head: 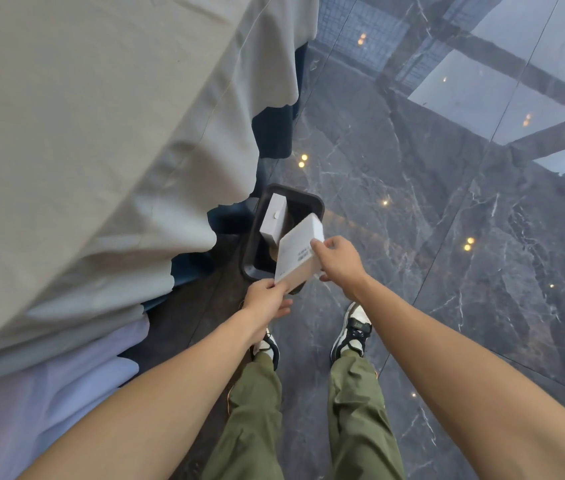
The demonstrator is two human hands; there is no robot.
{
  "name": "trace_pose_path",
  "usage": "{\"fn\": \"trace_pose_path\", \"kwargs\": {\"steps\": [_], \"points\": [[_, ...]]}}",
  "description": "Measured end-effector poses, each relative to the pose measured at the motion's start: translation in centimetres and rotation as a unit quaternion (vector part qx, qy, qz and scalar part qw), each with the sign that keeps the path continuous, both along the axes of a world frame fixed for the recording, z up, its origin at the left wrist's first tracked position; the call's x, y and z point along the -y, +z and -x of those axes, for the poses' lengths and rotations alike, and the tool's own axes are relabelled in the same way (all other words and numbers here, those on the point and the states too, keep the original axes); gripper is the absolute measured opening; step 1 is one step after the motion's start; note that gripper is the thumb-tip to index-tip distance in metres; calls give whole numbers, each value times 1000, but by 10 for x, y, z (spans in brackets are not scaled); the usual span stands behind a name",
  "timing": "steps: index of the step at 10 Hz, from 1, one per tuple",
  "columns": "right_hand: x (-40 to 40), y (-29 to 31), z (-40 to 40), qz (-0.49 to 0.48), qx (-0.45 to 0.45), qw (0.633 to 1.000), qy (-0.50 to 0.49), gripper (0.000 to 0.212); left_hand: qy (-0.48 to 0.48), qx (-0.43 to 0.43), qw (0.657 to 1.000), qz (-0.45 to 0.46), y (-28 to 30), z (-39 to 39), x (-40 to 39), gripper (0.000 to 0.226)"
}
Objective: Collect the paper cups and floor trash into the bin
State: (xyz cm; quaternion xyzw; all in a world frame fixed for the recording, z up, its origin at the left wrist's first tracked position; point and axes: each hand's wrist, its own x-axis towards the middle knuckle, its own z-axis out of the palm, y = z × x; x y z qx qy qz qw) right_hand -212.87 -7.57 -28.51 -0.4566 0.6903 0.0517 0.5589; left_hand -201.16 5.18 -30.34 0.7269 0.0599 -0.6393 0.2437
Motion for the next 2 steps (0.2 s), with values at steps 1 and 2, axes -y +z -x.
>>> {"fn": "trace_pose_path", "kwargs": {"steps": [1,2], "points": [[3,-4,-9,6,10,1000,-6,34,-19,-7,1000,6,-3,0,2,31],[3,-7,-11,2,6,1000,21,43,-64,28,998,4,3,-1,8,42]]}}
